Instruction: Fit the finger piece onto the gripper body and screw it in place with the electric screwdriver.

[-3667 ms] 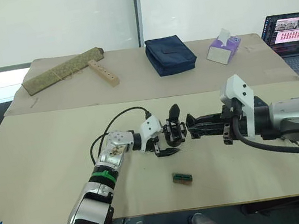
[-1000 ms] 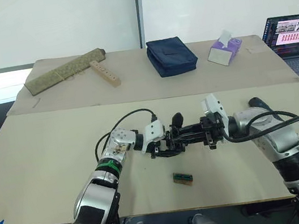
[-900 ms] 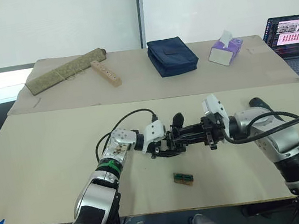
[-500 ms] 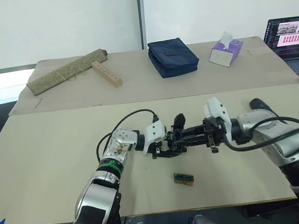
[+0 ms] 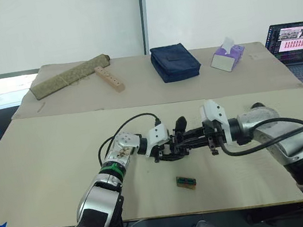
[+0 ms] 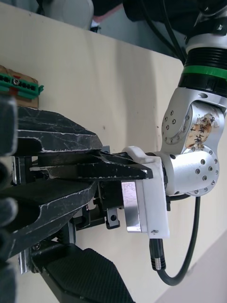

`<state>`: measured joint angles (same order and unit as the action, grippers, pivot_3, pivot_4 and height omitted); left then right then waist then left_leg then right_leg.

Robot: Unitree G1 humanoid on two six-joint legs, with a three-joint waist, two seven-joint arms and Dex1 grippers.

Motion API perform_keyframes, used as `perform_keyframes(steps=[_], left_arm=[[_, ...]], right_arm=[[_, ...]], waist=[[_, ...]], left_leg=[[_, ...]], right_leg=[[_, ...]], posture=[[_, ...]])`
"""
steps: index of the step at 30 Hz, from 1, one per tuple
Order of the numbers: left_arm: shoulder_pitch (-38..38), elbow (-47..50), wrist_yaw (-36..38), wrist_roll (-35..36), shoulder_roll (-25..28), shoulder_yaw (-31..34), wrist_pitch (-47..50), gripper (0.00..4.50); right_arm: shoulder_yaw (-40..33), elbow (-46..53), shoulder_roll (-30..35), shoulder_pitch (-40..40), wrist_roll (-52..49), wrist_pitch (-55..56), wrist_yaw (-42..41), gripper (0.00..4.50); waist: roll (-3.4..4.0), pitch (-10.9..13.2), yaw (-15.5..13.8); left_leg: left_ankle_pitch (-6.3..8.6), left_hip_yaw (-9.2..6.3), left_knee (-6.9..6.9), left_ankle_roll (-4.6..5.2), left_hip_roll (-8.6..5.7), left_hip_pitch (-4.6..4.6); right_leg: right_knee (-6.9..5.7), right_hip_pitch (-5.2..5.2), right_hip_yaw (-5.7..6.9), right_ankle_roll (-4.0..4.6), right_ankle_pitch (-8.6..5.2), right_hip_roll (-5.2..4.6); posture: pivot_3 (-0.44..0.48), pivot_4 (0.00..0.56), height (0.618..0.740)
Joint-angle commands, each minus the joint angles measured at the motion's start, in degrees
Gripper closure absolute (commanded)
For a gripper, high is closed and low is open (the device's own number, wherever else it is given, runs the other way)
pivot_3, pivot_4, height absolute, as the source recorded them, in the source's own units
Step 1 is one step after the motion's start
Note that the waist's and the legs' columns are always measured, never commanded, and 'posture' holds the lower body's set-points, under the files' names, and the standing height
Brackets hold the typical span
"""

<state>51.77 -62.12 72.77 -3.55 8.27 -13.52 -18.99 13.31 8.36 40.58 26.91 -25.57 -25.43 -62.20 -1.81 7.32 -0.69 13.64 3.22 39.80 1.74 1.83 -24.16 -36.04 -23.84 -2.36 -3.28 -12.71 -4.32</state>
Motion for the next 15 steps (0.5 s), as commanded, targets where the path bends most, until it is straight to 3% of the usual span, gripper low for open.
perform_keyframes(steps=[1,15], left_arm=[[2.27,1.44,0.90,1.84,-0.46,1.63,-0.52,2.23],[2.14,1.64,1.20,1.72,-0.42,1.65,-0.75,2.23]], right_arm=[[5.82,-6.85,1.96,-5.33,9.39,-4.99,4.30,4.17],[4.59,-9.06,0.97,-1.20,3.71,-15.01,1.57,4.17]], waist=[[-0.01,-0.07,0.03],[-0.04,-0.15,0.05]], left_leg=[[0.00,0.00,0.00,0.01,0.00,0.02],[0.03,-0.01,-0.03,0.05,0.03,0.04]], right_leg=[[0.00,0.01,0.00,0.00,0.00,0.00],[0.01,0.01,0.00,0.08,-0.04,0.00]], posture=[[0.000,0.150,0.738],[0.000,0.150,0.738]])
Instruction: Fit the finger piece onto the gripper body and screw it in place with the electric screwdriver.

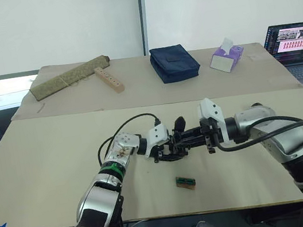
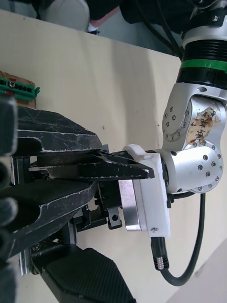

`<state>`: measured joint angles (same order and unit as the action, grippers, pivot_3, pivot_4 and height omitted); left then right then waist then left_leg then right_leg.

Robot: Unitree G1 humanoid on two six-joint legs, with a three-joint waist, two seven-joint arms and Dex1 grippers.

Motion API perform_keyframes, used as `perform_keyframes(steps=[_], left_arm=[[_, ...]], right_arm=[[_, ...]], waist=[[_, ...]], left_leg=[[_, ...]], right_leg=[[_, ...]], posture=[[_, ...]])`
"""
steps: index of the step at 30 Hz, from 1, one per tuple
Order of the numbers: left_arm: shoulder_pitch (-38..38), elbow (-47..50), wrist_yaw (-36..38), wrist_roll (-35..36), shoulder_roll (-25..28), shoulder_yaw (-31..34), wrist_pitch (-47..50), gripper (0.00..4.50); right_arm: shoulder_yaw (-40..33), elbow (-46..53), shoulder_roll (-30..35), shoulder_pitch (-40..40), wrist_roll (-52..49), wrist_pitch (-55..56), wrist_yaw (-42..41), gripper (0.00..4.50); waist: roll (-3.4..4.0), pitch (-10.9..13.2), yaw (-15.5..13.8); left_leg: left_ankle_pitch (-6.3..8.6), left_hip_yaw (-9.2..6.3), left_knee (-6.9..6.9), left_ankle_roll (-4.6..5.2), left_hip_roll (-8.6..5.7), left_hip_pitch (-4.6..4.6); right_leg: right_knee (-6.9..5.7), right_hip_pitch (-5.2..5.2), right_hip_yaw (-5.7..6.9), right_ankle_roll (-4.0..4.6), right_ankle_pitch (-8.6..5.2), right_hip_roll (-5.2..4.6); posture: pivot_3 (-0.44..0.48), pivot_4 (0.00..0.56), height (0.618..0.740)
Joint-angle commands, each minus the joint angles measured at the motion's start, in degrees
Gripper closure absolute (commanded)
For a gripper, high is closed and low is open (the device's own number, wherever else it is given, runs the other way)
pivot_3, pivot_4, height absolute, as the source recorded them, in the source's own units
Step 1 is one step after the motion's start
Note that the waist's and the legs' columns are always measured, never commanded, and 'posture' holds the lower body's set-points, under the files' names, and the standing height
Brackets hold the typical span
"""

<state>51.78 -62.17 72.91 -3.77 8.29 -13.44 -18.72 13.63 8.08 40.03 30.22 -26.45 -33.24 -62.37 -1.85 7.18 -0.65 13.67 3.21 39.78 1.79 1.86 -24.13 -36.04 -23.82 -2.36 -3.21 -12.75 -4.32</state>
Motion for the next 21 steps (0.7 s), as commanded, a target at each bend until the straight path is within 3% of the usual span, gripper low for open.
perform_keyframes(steps=[1,21], left_arm=[[2.13,1.71,1.03,1.95,-0.45,1.59,-1.03,2.23],[2.87,0.31,0.04,1.56,-0.98,1.63,-1.72,2.23]], right_arm=[[4.46,-8.67,1.69,-4.58,4.90,-6.50,1.36,4.17],[0.09,-6.45,0.22,-4.11,4.91,1.51,2.17,4.17]], waist=[[0.00,0.00,0.01],[-0.01,0.00,-0.03]], left_leg=[[0.00,0.00,0.00,0.00,0.00,0.00],[0.00,0.00,0.00,0.00,-0.01,-0.04]], right_leg=[[0.00,0.00,0.00,0.00,0.00,0.00],[0.00,-0.06,0.00,0.00,0.00,0.00]], posture=[[0.000,0.150,0.738],[0.000,0.150,0.738]])
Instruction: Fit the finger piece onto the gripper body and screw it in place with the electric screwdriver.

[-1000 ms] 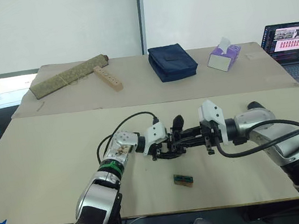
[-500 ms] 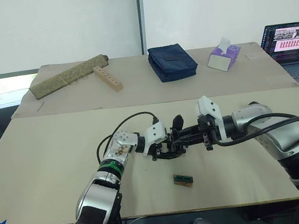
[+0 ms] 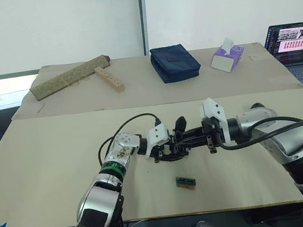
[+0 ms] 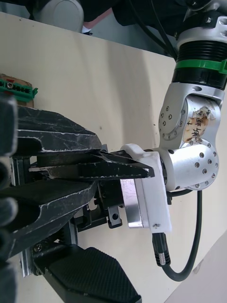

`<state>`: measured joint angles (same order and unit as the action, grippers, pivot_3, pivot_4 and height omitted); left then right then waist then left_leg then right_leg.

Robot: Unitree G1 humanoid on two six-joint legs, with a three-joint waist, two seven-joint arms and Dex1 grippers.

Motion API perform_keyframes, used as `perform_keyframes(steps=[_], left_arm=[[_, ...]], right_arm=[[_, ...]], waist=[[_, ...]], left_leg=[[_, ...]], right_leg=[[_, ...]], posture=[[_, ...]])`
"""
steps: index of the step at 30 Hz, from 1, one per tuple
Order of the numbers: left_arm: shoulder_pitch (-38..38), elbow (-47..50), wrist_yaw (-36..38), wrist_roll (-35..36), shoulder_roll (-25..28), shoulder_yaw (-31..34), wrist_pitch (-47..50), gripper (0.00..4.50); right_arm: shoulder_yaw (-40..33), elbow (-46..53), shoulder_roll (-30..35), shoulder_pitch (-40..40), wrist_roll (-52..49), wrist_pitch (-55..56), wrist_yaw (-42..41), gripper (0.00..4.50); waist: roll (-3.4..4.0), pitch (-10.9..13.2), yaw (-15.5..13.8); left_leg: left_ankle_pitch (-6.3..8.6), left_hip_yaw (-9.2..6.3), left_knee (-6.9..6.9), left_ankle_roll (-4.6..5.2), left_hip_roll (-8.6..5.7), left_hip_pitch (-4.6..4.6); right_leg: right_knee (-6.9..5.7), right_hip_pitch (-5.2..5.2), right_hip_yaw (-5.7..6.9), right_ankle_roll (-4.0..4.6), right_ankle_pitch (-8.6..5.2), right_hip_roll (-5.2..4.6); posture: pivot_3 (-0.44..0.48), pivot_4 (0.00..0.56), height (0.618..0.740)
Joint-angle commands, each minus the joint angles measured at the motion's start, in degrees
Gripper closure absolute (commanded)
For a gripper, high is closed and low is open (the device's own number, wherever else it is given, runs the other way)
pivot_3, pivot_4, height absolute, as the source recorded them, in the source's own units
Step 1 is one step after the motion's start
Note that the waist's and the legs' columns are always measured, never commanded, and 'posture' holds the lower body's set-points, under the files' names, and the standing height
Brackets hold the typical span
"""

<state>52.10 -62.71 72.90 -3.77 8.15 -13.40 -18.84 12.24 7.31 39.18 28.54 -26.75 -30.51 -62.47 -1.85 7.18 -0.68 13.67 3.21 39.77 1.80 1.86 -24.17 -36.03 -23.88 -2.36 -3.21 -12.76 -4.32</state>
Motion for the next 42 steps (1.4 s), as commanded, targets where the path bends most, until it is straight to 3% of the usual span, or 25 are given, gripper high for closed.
perform_keyframes(steps=[1,2,4,8,19,22,23,24,26,28,30,35,38,42], left_arm=[[2.63,0.71,-0.01,1.57,-0.95,1.60,-1.66,2.23],[2.71,0.58,-0.08,1.55,-1.05,1.62,-1.70,2.23],[2.89,0.30,-0.20,1.54,-1.28,1.68,-1.78,2.23],[2.90,-0.11,-0.01,1.46,-1.73,1.93,-1.92,2.23],[2.46,-2.09,-1.15,0.57,-2.19,1.92,-1.78,2.23],[2.20,-2.17,0.11,0.92,-1.53,2.14,-1.47,0.78],[1.89,-1.94,0.97,1.09,-0.88,2.24,-1.14,0.29],[1.45,-1.53,2.02,1.33,-0.14,2.34,-0.78,0.00],[0.64,-0.22,3.24,1.97,1.53,2.86,0.30,0.00],[-0.84,3.98,5.74,3.34,4.61,3.58,2.32,0.00],[-2.87,10.51,8.83,5.37,7.82,4.18,6.41,0.00],[-12.76,42.72,16.61,16.71,20.95,6.97,31.55,0.00],[-15.85,57.87,16.32,23.78,27.57,9.33,44.43,0.00],[-14.94,69.35,13.20,33.44,32.36,13.43,58.12,0.00]], right_arm=[[0.98,-5.23,1.03,-2.06,4.58,-1.78,2.27,4.17],[0.65,-5.00,1.03,-1.86,4.11,-2.21,2.22,4.17],[-0.32,-2.69,1.55,-1.54,2.32,-2.65,0.74,3.11],[-4.89,2.97,2.16,-0.16,-1.45,-4.11,0.39,1.78],[-17.23,14.80,19.63,-6.83,-4.38,-13.38,-0.67,1.74],[-20.12,16.06,23.04,-9.70,-4.81,-17.86,1.46,1.74],[-21.18,16.53,23.89,-10.45,-5.24,-21.18,3.15,1.48],[-22.33,17.09,24.15,-11.09,-5.79,-24.50,5.04,1.18],[-24.51,18.32,24.24,-12.03,-6.51,-29.79,8.31,0.54],[-25.94,18.38,24.56,-11.35,-6.04,-35.99,12.71,0.05],[-25.58,16.62,25.43,-9.72,-4.86,-39.27,15.61,0.05],[-18.94,5.67,31.05,-9.69,1.91,-34.44,16.28,0.05],[-14.97,-3.71,31.31,-7.28,6.82,-29.74,17.06,0.05],[-10.51,-16.27,28.94,-0.26,11.36,-26.60,17.45,0.05]], waist=[[0.00,0.00,0.01],[0.00,0.00,0.01],[-0.02,0.02,-0.12],[0.15,0.33,-0.02],[0.37,0.70,-0.18],[0.36,0.70,-0.07],[0.36,0.70,-0.03],[0.36,0.70,-0.03],[0.35,0.71,0.22],[0.36,0.71,0.60],[0.41,0.74,0.95],[0.50,0.83,1.37],[0.49,0.86,1.25],[0.58,0.89,1.12]], left_leg=[[0.00,0.00,0.00,0.00,0.00,-0.02],[0.00,0.00,0.00,0.00,0.00,-0.04],[0.00,0.01,0.00,0.00,-0.01,-0.07],[0.00,-0.05,0.07,0.00,-0.07,-0.41],[0.01,-0.05,0.05,0.02,-0.08,-0.57],[0.01,-0.04,0.07,0.02,-0.08,-0.56],[0.01,-0.05,0.06,0.02,-0.08,-0.55],[0.01,-0.05,0.05,0.02,-0.07,-0.56],[0.01,-0.05,0.04,0.02,-0.02,-0.55],[0.01,-0.10,0.01,0.02,0.00,-0.51],[0.01,-0.18,-0.01,0.02,0.06,-0.46],[0.01,-0.24,-0.04,0.02,0.09,-0.46],[0.01,-0.24,-0.03,0.02,0.09,-0.46],[0.00,-0.11,0.05,0.02,0.04,-0.42]], right_leg=[[0.00,-0.03,0.00,0.00,0.00,0.00],[-0.01,-0.05,0.00,0.00,0.00,0.00],[-0.01,-0.07,0.00,0.00,0.00,0.00],[-0.01,-0.39,-0.10,-0.06,0.05,-0.08],[0.10,-0.43,0.03,-0.08,0.04,-0.06],[0.11,-0.42,0.01,-0.08,0.05,-0.07],[0.11,-0.42,0.00,-0.08,0.05,-0.07],[0.11,-0.44,0.00,-0.08,0.05,-0.07],[0.11,-0.46,0.00,-0.07,0.05,-0.04],[0.06,-0.47,-0.04,-0.05,0.04,-0.02],[0.01,-0.48,-0.05,0.00,0.02,0.01],[-0.01,-0.50,-0.07,0.03,-0.01,-0.06],[0.04,-0.48,-0.07,0.01,-0.02,-0.10],[0.07,-0.44,-0.19,-0.06,-0.06,-0.12]], posture=[[0.000,0.150,0.738],[0.000,0.150,0.738],[0.000,0.150,0.738],[0.000,0.150,0.738],[0.000,0.150,0.738],[0.000,0.150,0.738],[0.000,0.150,0.738],[0.000,0.150,0.738],[0.000,0.150,0.738],[0.000,0.150,0.738],[0.000,0.150,0.738],[0.000,0.150,0.738],[0.000,0.150,0.738],[0.000,0.150,0.738]])
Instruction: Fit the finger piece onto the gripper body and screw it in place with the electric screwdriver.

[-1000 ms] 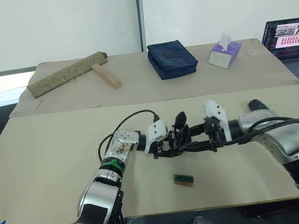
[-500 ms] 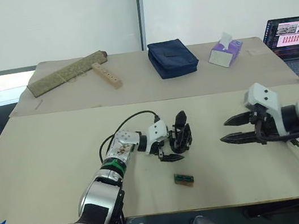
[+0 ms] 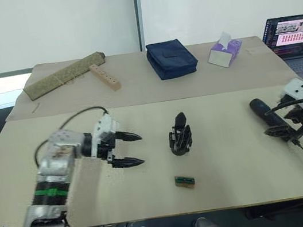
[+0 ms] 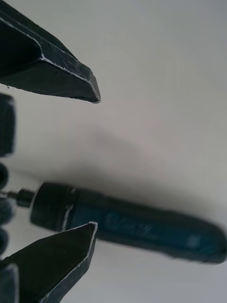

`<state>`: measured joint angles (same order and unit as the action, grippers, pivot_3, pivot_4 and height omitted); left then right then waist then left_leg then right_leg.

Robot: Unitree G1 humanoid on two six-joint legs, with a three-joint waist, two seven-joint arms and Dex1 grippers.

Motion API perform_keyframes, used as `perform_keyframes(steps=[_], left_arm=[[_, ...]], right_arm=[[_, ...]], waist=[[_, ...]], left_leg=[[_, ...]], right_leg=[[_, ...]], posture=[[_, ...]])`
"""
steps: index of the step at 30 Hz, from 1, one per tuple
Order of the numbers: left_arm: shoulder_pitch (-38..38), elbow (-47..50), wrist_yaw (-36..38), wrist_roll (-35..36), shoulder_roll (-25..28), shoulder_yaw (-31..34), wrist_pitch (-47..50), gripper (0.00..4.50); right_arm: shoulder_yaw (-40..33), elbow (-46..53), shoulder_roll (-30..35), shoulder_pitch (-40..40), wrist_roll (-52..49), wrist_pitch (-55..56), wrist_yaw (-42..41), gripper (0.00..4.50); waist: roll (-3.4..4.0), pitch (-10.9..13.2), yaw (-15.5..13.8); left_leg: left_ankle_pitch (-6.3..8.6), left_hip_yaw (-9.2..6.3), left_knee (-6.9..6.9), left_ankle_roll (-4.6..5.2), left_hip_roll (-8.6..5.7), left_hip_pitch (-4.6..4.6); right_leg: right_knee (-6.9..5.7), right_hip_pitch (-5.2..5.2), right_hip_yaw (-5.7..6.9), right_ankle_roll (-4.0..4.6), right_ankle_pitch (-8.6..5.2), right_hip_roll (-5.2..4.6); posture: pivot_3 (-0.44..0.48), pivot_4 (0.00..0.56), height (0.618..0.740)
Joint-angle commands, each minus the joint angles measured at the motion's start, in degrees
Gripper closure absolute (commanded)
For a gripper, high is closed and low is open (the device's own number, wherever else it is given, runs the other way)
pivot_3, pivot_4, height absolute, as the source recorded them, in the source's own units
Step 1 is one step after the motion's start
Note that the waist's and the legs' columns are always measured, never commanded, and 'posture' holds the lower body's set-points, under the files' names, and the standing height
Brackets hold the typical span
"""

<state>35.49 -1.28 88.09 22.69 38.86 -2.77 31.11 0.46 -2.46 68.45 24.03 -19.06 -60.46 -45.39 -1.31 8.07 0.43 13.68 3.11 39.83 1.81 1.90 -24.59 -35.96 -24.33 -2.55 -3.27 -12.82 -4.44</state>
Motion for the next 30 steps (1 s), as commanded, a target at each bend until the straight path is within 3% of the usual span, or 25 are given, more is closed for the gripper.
perform_keyframes(steps=[1,8,15,16,22,26,30], left_arm=[[2.91,9.99,-3.66,8.87,2.06,4.47,9.91,0.00],[4.80,15.81,-7.28,16.00,6.14,7.27,15.65,0.00],[4.53,19.17,-9.98,18.38,7.79,6.56,15.94,0.00],[4.85,19.37,-10.27,18.40,8.00,6.44,15.76,0.00],[5.98,19.69,-12.96,19.84,8.64,7.31,15.85,0.00],[5.42,19.95,-13.04,20.76,9.54,6.90,15.92,0.00],[4.71,19.14,-11.94,19.09,10.31,5.37,13.29,0.00]], right_arm=[[3.41,-10.02,-0.74,6.01,5.73,6.18,-0.42,0.05],[9.85,-24.12,-4.90,12.40,11.50,9.77,-4.32,0.05],[12.26,-34.88,-7.94,16.21,15.51,13.55,-7.88,0.05],[12.55,-35.64,-8.02,16.40,16.00,14.58,-8.72,0.55],[12.33,-38.40,-8.80,17.57,17.54,15.97,-11.93,2.56],[11.96,-35.79,-7.88,17.05,17.73,15.12,-14.64,2.59],[10.76,-26.20,-4.63,12.54,15.68,14.32,-20.84,2.59]], waist=[[0.02,0.01,0.15],[0.06,0.07,0.43],[0.08,0.14,0.55],[0.08,0.14,0.51],[0.07,0.15,0.36],[0.07,0.15,0.39],[0.15,0.18,0.23]], left_leg=[[0.00,0.02,-0.01,0.00,-0.05,0.02],[0.00,0.32,-0.25,0.00,0.00,0.27],[-0.01,0.39,-0.21,-0.02,-0.02,0.30],[-0.01,0.39,-0.21,-0.02,-0.03,0.31],[-0.01,0.40,-0.14,-0.02,-0.05,0.31],[-0.01,0.40,-0.18,-0.02,-0.04,0.30],[-0.01,0.40,-0.21,-0.02,-0.02,0.31]], right_leg=[[0.00,0.01,-0.01,-0.02,-0.01,0.01],[-0.08,0.07,0.00,0.08,-0.10,0.18],[-0.09,0.12,-0.07,0.08,-0.09,0.15],[-0.08,0.12,-0.07,0.08,-0.09,0.15],[-0.07,0.18,-0.07,0.06,-0.08,0.13],[-0.08,0.13,-0.07,0.05,-0.09,0.14],[-0.13,0.10,-0.06,0.06,-0.10,0.18]], posture=[[0.000,0.150,0.738],[0.000,0.150,0.738],[0.000,0.150,0.738],[0.000,0.150,0.738],[0.000,0.150,0.738],[0.000,0.150,0.738],[0.000,0.150,0.738]])
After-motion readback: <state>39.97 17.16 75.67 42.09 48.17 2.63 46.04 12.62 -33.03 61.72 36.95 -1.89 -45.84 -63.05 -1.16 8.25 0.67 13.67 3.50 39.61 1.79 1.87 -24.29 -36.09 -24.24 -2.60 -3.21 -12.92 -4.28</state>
